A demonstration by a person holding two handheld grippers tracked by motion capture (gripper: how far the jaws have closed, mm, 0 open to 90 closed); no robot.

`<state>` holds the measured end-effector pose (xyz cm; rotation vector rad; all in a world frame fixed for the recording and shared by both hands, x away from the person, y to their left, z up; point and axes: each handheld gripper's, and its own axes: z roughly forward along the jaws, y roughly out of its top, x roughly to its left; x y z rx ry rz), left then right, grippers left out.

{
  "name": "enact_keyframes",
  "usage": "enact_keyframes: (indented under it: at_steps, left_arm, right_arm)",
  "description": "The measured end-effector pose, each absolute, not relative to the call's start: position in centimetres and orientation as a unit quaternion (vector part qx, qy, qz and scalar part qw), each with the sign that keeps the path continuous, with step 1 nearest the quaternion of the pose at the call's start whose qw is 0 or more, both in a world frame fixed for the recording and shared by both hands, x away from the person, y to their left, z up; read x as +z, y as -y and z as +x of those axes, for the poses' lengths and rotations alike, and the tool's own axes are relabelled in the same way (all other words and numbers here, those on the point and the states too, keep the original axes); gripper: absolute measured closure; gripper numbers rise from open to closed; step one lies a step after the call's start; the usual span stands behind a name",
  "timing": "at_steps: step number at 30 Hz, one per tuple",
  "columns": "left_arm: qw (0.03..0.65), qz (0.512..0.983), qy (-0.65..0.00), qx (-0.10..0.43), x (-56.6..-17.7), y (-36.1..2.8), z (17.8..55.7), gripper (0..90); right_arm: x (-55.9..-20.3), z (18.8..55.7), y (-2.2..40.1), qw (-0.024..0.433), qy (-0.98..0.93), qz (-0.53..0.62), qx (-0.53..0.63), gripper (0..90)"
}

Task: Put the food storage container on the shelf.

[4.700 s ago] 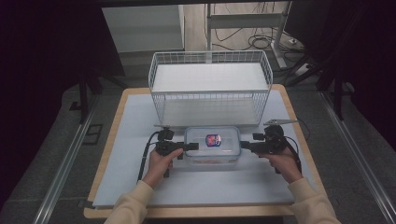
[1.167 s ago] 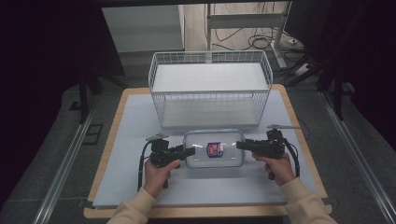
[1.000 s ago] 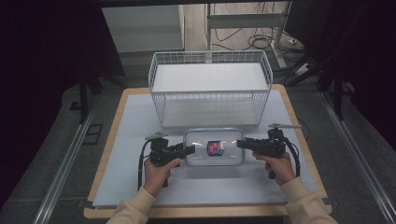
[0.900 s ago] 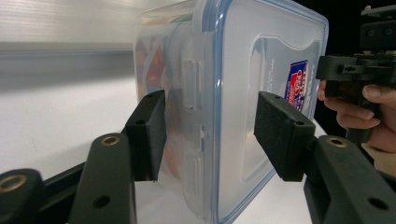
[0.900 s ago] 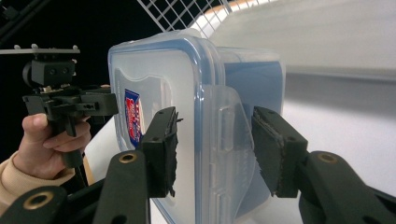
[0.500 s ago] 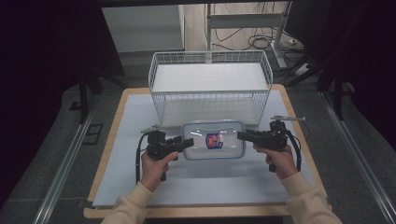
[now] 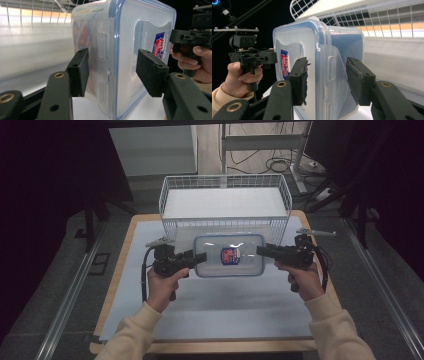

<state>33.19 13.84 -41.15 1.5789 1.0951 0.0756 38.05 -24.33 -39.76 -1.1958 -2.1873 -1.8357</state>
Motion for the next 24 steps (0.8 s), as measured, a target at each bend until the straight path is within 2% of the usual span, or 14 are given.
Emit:
enact_keyframes:
  at_steps: [14,24]
  left_arm:
    - [0.591,0.673,-0.441,0.058,-36.2,-14.5,35.6,45.5]
    - [0.604,0.662,-0.439,0.060,-33.4,-15.2,38.5,45.5]
  right_arm:
    - [-34.9,39.7,23.8,0.001,0.702,-0.373,-0.606,53.4]
    - [-31.4,42.3,23.1,-0.014,0.702,-0.367,-0.610,53.4]
